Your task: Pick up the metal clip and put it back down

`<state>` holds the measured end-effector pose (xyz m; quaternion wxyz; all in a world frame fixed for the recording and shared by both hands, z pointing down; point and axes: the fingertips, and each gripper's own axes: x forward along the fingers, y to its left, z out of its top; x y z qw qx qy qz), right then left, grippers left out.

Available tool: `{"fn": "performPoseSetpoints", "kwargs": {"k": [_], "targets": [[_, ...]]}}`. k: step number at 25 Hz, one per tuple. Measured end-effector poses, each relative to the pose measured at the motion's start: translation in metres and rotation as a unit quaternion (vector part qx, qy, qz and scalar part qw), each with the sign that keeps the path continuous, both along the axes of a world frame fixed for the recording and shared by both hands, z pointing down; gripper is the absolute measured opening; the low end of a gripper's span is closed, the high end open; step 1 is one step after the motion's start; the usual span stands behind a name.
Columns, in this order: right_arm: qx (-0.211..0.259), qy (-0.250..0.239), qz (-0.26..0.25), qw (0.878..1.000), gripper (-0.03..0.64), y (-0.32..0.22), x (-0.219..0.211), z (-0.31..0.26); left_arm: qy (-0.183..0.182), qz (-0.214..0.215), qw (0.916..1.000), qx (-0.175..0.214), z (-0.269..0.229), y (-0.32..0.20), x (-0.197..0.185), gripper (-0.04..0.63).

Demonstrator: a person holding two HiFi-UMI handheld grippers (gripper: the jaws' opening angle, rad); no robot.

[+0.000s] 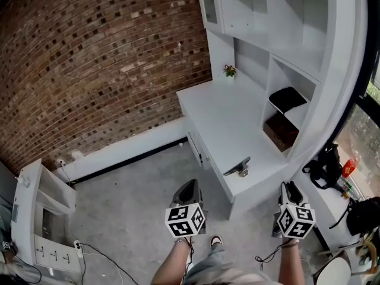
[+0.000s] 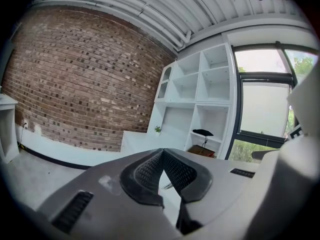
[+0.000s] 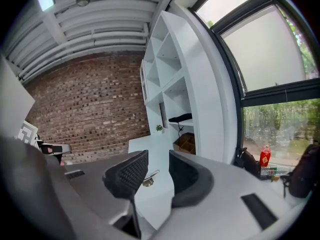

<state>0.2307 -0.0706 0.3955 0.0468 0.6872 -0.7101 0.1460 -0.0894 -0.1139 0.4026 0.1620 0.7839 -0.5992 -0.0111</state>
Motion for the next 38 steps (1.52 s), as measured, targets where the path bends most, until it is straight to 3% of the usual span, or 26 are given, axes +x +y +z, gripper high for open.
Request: {"fn": "performPoseSetpoints", "kwargs": {"k": [11, 19, 29, 38], "targets": [[0.004, -0.006, 0.037, 0.999, 0.13, -0.095, -0.012, -0.006, -0.007, 0.037, 0.9993, 0.004, -0.01, -0.115, -0.01, 0.011], [-0.003, 0.0, 0.046, 0.999, 0.13, -0.136, -0.024, -0.003, 0.001, 0.05, 0.9987, 0.0, -0.001, -0.168, -0.018, 0.011], [-0.044, 0.017, 0.023, 0.999, 0.13, -0.16, -0.026, 0.021, 0.018, 0.021, 0.9991, -0.031, 0.027, -0.179, -0.034, 0.011], [-0.078, 0.029, -0.044, 0.996, 0.132, -0.181, -0.056, 0.045, 0.016, -0.02, 0.9982, -0.054, 0.042, -0.173, -0.054, 0.011]]}}
